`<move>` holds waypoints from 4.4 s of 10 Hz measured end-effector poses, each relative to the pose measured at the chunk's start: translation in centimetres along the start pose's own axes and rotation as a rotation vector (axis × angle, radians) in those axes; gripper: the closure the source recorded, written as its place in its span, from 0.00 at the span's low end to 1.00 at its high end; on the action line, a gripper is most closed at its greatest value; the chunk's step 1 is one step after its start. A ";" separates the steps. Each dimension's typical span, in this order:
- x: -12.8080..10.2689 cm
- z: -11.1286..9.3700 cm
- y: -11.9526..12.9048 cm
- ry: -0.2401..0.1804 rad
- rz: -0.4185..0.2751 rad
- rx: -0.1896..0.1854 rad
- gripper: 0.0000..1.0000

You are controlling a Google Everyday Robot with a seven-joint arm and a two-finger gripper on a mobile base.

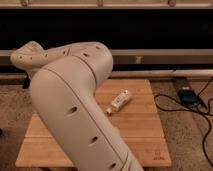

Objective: Place the ceramic cup over the eraser

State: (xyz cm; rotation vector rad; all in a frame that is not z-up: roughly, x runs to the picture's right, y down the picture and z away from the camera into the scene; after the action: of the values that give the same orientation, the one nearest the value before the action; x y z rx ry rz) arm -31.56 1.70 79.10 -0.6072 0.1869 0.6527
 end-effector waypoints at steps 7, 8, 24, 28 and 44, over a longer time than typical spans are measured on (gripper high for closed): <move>0.5 0.2 -0.3 0.007 0.006 0.003 0.20; 1.8 0.2 -0.8 0.016 0.025 0.005 0.20; 38.4 3.2 -1.8 0.160 0.443 0.039 0.20; 40.0 2.9 -4.3 0.130 0.525 0.108 0.20; 40.6 5.5 -4.6 0.207 0.563 0.022 0.98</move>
State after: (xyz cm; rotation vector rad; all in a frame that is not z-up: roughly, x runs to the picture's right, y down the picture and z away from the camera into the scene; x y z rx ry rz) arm 3.07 22.88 71.67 -0.6028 0.5705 1.1287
